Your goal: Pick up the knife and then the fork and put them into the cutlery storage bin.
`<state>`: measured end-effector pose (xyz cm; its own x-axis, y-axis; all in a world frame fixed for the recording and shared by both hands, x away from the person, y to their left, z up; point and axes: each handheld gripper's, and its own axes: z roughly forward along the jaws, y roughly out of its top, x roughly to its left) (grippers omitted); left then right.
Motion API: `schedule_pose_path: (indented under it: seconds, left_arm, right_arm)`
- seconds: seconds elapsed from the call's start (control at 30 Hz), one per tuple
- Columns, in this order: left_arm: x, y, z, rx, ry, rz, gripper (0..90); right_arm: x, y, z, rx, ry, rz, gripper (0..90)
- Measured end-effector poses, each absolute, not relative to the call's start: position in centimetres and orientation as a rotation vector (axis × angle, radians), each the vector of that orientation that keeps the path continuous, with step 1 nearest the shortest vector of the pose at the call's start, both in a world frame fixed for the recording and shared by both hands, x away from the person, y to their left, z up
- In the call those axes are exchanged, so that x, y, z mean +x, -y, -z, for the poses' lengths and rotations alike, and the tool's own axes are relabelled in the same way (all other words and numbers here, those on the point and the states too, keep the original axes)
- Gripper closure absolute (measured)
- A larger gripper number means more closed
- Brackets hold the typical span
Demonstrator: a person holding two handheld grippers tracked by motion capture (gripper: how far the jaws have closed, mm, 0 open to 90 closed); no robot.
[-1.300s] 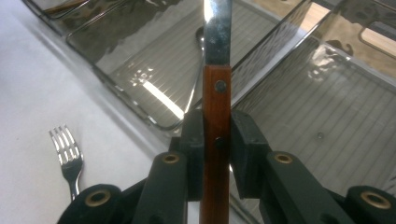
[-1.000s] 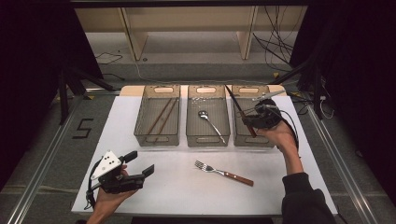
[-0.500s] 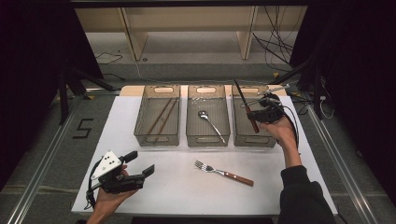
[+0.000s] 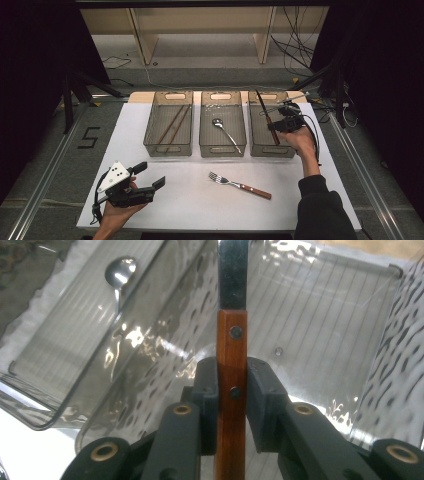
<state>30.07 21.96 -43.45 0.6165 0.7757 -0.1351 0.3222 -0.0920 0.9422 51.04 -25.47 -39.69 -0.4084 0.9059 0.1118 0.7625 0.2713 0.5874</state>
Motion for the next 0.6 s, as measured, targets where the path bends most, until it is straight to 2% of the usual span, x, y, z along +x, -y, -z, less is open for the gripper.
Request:
schedule_pose_path:
  seconds: [0.6]
  left_arm:
    - [30.1,-22.0,43.4,1.68,-0.913,-0.487,16.3]
  right_arm:
    - [51.5,25.0,41.2,1.655,-2.295,-0.774,76.5]
